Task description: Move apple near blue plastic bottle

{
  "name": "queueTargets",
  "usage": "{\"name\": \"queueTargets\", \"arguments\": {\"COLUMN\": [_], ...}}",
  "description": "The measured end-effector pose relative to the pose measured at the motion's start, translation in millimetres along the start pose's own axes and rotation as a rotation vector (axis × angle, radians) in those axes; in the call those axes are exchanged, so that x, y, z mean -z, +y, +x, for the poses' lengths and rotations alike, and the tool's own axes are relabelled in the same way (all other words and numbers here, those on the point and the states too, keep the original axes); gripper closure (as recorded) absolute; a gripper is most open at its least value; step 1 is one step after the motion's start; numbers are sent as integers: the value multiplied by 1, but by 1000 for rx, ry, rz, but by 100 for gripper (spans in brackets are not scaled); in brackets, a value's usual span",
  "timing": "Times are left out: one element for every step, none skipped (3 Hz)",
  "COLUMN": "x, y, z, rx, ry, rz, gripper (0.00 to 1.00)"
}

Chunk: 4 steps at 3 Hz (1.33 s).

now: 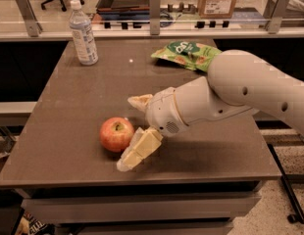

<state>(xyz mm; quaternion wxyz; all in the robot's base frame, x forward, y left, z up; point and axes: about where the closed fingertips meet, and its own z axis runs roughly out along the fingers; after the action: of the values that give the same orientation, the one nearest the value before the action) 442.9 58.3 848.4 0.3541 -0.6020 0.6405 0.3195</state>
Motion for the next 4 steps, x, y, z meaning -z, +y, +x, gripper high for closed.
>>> {"name": "queueTargets", "arguments": {"x": [-13,-24,-24,-25], "y": [2,5,6,8], "z": [-6,-11,-12,-14], "rx": [-12,-11,-6,-1], "ry": [-17,-16,-15,-13], "rz": [-25,-38,-39,-40], "gripper": [16,41,64,87]}}
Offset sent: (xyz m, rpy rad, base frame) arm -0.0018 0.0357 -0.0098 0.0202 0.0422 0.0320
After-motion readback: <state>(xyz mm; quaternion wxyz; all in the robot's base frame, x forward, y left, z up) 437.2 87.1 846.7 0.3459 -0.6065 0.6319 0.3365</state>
